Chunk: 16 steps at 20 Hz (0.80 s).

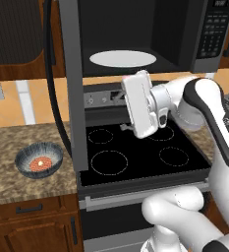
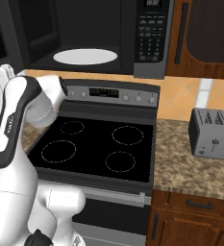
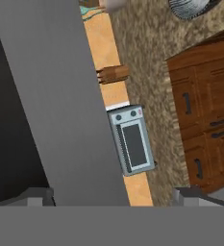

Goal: Open the microwave, place the bowl with waffle inside the microwave, then close the microwave door and turn it on.

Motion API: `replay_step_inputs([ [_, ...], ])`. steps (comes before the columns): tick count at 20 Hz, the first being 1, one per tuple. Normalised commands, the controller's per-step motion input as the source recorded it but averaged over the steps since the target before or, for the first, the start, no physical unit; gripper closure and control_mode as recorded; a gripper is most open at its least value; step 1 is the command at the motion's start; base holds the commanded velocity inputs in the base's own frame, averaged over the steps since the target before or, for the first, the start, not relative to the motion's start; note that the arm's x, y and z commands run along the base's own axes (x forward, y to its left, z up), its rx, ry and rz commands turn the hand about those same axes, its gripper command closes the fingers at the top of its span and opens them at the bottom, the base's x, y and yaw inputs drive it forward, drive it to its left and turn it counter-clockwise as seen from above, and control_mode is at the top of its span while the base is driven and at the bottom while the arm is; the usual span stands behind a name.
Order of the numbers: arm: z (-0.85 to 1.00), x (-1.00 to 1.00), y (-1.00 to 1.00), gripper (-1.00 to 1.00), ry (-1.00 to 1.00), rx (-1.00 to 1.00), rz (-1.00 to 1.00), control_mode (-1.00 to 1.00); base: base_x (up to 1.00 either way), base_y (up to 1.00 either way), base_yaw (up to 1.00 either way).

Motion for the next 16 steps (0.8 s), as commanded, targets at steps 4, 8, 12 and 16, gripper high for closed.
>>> replay_step_inputs([
  [4, -0.99, 0.28, -0.19, -1.0, 0.0, -0.35, 0.0, -1.0, 0.0, 0.0, 0.0],
  [8, -1.0, 0.68, -0.13, -1.0, 0.04, -0.21, 0.0, -1.0, 0.0, 0.0, 0.0],
  [12, -1.0, 1.0, 0.0, -1.0, -0.02, 0.01, 0.02, -1.0, 0.0, 0.0, 0.0],
  [16, -0.92, 0.89, 0.2, -1.0, -0.06, -0.06, 0.08, -1.0, 0.0, 0.0, 0.0],
])
